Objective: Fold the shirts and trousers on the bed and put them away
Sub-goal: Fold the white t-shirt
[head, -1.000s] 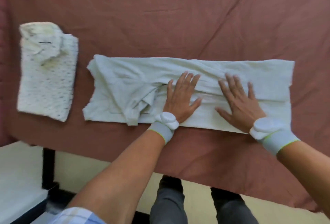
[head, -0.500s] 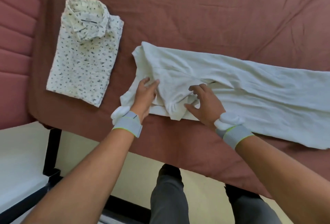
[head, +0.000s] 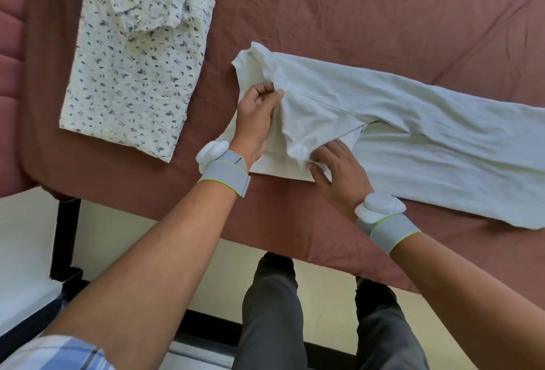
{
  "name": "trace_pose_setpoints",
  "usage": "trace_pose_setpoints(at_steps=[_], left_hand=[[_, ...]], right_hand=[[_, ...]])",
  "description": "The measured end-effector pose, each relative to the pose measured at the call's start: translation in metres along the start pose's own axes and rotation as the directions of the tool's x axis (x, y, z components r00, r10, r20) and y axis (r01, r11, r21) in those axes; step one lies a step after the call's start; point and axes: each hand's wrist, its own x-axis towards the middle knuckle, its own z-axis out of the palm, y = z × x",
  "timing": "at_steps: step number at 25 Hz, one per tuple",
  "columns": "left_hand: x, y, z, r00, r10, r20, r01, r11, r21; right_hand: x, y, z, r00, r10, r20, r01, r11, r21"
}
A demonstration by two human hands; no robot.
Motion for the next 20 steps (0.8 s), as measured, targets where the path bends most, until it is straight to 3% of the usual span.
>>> trace_pose_setpoints(at_steps=[4,7,9,11,13,14,15,17,18,19,20], left_hand=[[-0.004,-0.005,-0.006,1.000,-0.013,0.006,0.012,0.990,0.142],[-0.005,-0.011,-0.013,0.999,-0.052,-0.009,0.052,0.932,0.359],[-0.011,-0.016,-0.016,0.999,0.040,-0.017,-0.026,0.853,0.521],[-0.022,-0.017,-0.017,0.968,0.249,-0.042,-0.184,0.810,0.557],[-0.038,-0.018,-0.012,0.922,0.386,-0.035,-0.306,0.780,0.545],[-0.044,-0.020,-0.007,0.936,0.350,-0.042,-0.283,0.818,0.501],[-0.050,-0.024,0.000,0.975,0.212,-0.065,-0.171,0.905,0.390],[-0.062,-0.028,0.011,0.989,-0.141,-0.036,0.145,0.974,0.177],[-0.067,-0.034,0.012,0.978,-0.206,-0.014,0.204,0.957,0.206],[-0.070,-0.042,0.010,0.979,-0.203,-0.001,0.195,0.942,0.274],[-0.074,-0.050,0.007,0.984,-0.180,0.015,0.164,0.927,0.339]], right_hand=[[0.003,-0.019,-0.008,0.973,0.209,-0.099,-0.177,0.949,0.262],[0.005,-0.018,-0.023,0.886,0.446,-0.123,-0.325,0.788,0.523],[0.005,-0.012,-0.032,0.837,0.536,-0.109,-0.348,0.675,0.651],[0.004,-0.008,-0.038,0.833,0.547,-0.076,-0.334,0.608,0.720],[0.003,-0.003,-0.041,0.885,0.463,-0.050,-0.311,0.668,0.676],[0.002,0.000,-0.041,0.936,0.351,-0.018,-0.276,0.764,0.583],[0.001,0.000,-0.039,0.980,0.190,0.061,-0.197,0.872,0.447],[-0.005,-0.001,-0.027,0.955,-0.158,0.252,0.107,0.973,0.204],[-0.011,0.000,-0.021,0.931,-0.241,0.273,0.217,0.969,0.116],[-0.017,0.002,-0.017,0.942,-0.241,0.233,0.237,0.970,0.044],[-0.021,0.006,-0.017,0.976,-0.160,0.145,0.161,0.987,0.009]])
